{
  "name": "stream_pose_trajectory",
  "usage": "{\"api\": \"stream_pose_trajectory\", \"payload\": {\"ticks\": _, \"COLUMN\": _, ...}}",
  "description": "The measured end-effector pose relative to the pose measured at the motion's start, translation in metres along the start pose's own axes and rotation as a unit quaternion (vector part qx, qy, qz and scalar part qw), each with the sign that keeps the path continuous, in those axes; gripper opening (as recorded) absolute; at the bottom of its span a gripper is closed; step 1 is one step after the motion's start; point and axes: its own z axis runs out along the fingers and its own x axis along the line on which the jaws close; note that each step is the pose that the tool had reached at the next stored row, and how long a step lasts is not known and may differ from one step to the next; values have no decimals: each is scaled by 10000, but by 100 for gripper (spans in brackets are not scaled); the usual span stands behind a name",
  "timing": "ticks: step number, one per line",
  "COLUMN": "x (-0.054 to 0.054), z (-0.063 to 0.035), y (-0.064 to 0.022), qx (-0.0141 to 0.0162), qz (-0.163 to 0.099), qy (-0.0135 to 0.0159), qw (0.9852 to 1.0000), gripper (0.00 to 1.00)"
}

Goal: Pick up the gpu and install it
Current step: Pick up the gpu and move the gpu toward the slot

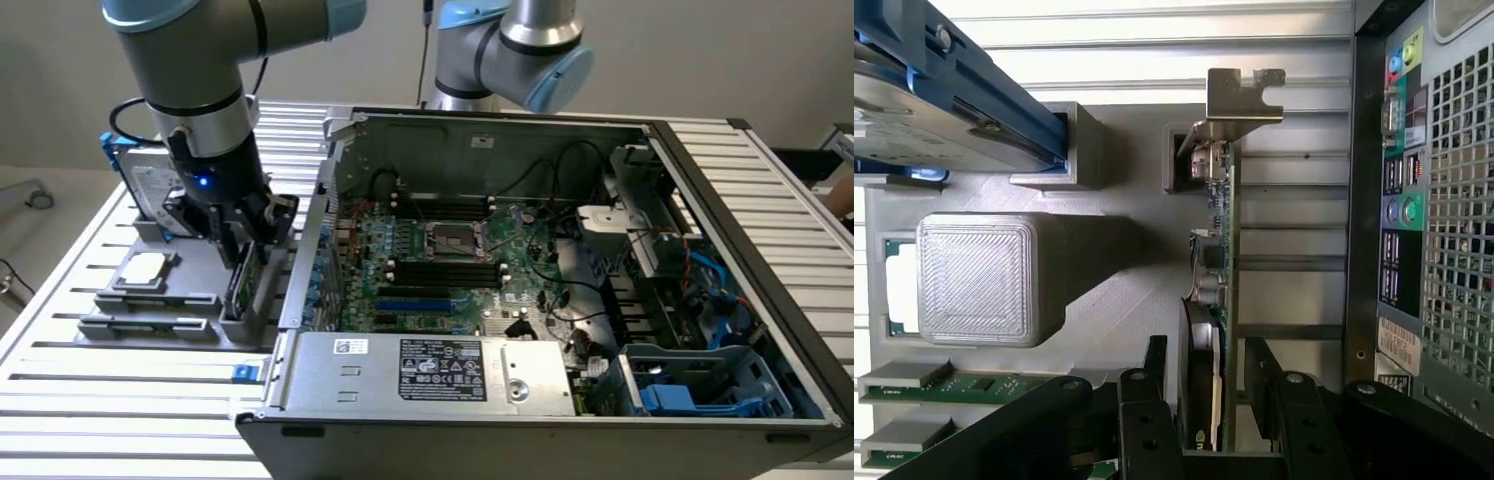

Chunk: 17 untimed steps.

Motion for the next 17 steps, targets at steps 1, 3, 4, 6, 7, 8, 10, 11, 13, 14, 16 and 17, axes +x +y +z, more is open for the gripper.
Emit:
{"api": "stream_pose_trajectory", "payload": {"ticks": 1, "x": 1, "z": 0, "y": 0, "qx": 0, "qz": 1, "qy": 0, "qw": 10000, "gripper": 44}}
{"api": "stream_pose_trajectory", "payload": {"ticks": 3, "x": 7, "z": 0, "y": 1, "qx": 0, "qz": 2, "qy": 1, "qw": 10000, "gripper": 44}}
{"api": "stream_pose_trajectory", "payload": {"ticks": 4, "x": 10, "z": 0, "y": 1, "qx": 0, "qz": 2, "qy": 0, "qw": 10000, "gripper": 44}}
{"api": "stream_pose_trajectory", "payload": {"ticks": 6, "x": 11, "z": 1, "y": 2, "qx": 0, "qz": 1, "qy": 0, "qw": 10000, "gripper": 44}}
{"api": "stream_pose_trajectory", "payload": {"ticks": 7, "x": 11, "z": 1, "y": 2, "qx": 0, "qz": 2, "qy": 0, "qw": 10000, "gripper": 44}}
{"api": "stream_pose_trajectory", "payload": {"ticks": 8, "x": 11, "z": 1, "y": 2, "qx": 0, "qz": 2, "qy": 0, "qw": 10000, "gripper": 44}}
{"api": "stream_pose_trajectory", "payload": {"ticks": 10, "x": 12, "z": 1, "y": 3, "qx": 0, "qz": 2, "qy": 0, "qw": 10000, "gripper": 44}}
{"api": "stream_pose_trajectory", "payload": {"ticks": 11, "x": 12, "z": 1, "y": 3, "qx": 0, "qz": 2, "qy": 0, "qw": 10000, "gripper": 42}}
{"api": "stream_pose_trajectory", "payload": {"ticks": 13, "x": 12, "z": 1, "y": 3, "qx": 0, "qz": 2, "qy": 1, "qw": 10000, "gripper": 36}}
{"api": "stream_pose_trajectory", "payload": {"ticks": 14, "x": 12, "z": 1, "y": 3, "qx": 0, "qz": 2, "qy": 0, "qw": 10000, "gripper": 29}}
{"api": "stream_pose_trajectory", "payload": {"ticks": 16, "x": 12, "z": 1, "y": 3, "qx": 0, "qz": 2, "qy": 1, "qw": 10000, "gripper": 29}}
{"api": "stream_pose_trajectory", "payload": {"ticks": 17, "x": 12, "z": 1, "y": 3, "qx": 0, "qz": 2, "qy": 1, "qw": 10000, "gripper": 29}}
